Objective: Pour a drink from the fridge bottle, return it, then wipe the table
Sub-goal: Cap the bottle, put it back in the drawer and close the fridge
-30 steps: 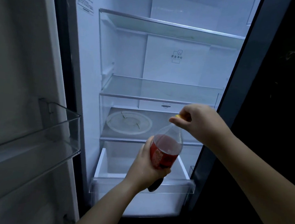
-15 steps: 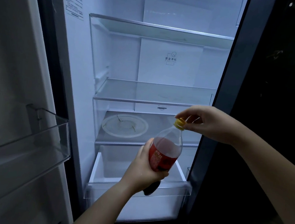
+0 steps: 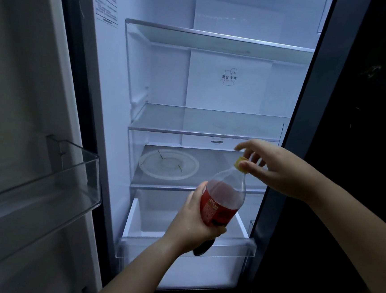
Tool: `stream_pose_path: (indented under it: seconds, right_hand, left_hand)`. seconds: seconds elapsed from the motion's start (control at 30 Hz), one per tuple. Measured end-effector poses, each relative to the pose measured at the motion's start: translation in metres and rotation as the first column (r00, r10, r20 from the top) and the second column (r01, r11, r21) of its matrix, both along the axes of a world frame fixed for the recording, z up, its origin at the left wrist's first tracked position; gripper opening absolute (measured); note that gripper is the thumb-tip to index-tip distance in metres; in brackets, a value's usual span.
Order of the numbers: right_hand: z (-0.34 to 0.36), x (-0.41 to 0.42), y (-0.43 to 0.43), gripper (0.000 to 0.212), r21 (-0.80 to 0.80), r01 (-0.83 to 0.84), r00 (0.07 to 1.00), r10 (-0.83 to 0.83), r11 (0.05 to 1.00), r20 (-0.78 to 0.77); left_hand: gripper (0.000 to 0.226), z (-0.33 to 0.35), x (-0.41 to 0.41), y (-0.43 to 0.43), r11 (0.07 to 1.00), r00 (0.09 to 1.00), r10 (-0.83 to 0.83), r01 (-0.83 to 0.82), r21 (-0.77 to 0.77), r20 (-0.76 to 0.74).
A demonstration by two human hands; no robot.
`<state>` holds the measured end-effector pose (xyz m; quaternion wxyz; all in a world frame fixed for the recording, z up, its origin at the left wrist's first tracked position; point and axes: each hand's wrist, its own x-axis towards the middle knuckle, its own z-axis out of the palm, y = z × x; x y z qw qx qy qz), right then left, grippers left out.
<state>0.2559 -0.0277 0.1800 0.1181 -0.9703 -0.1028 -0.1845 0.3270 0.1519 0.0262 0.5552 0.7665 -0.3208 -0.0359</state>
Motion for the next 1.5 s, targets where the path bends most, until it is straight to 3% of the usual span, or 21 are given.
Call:
stream_pose_path:
  seconds: [0.07,0.13,0.3,0.5,0.63,0.77,0.9,1.07,1.13,1.23,1.3,1.4,1.5]
  right_hand:
    - [0.003,0.0,-0.004,0.037,-0.021,-0.139,0.99,0.139,0.99,0.016]
    - [0.006,0.001,-0.006,0.028,0.001,-0.163,0.986,0.163,0.987,0.019]
    - [0.008,0.005,-0.006,0.024,0.039,-0.046,0.997,0.049,0.998,-0.063]
    - [-0.007,0.013,0.003,0.037,0.015,0.125,0.987,-0.126,0.992,0.104]
    - [-0.013,0.012,0.002,0.041,0.044,-0.025,0.984,0.017,0.999,0.179]
    - [-0.012,0.013,-0.003,0.021,0.031,-0.101,0.984,0.095,0.994,0.152]
    - [-0.015,0.018,-0.002,0.027,0.043,-0.01,0.988,0.003,0.999,0.157]
    - [-0.013,0.019,0.012,0.04,-0.015,0.375,0.905,-0.363,0.927,0.221]
    - [-0.018,0.019,0.012,0.042,-0.053,0.329,0.906,-0.299,0.943,0.3]
    - [-0.019,0.016,0.0,0.044,-0.154,0.026,0.949,0.024,0.988,0.314]
    - [-0.018,0.017,-0.009,0.036,-0.171,-0.101,0.944,0.149,0.98,0.296]
    - [-0.019,0.018,-0.011,0.028,-0.126,-0.092,0.94,0.128,0.988,0.316]
    - [-0.019,0.019,0.0,0.033,-0.091,0.078,0.941,-0.043,0.993,0.336]
  left_hand:
    - [0.097,0.001,0.002,0.0,1.0,1.0,-0.013,0.013,0.0,-0.005]
    - [0.096,0.001,0.002,0.001,0.999,0.999,-0.031,0.031,-0.007,-0.013]
    - [0.095,-0.001,0.0,0.001,0.999,0.999,-0.048,0.048,-0.02,-0.001]
    - [0.093,-0.001,0.0,0.0,0.998,0.999,-0.047,0.047,-0.043,-0.008]
    - [0.092,0.001,0.002,0.002,0.998,0.999,-0.044,0.043,-0.037,-0.02]
    - [0.091,0.003,0.001,0.002,0.998,0.998,-0.062,0.062,-0.022,-0.018]
    - [0.093,0.005,0.0,0.001,0.997,0.997,-0.074,0.074,-0.011,-0.011]
    - [0.094,0.006,-0.001,-0.002,0.998,0.997,-0.07,0.07,0.001,-0.012]
    - [0.095,0.005,0.001,-0.001,0.998,0.997,-0.069,0.069,-0.001,-0.019]
    - [0.095,0.005,0.004,0.0,0.997,0.997,-0.075,0.074,-0.016,-0.035]
    - [0.094,0.006,0.004,0.001,0.996,0.996,-0.087,0.087,-0.001,-0.033]
    - [0.094,0.006,0.003,0.001,0.994,0.993,-0.11,0.111,0.013,-0.03]
    - [0.095,0.005,0.002,0.0,0.995,0.994,-0.103,0.104,0.013,-0.03]
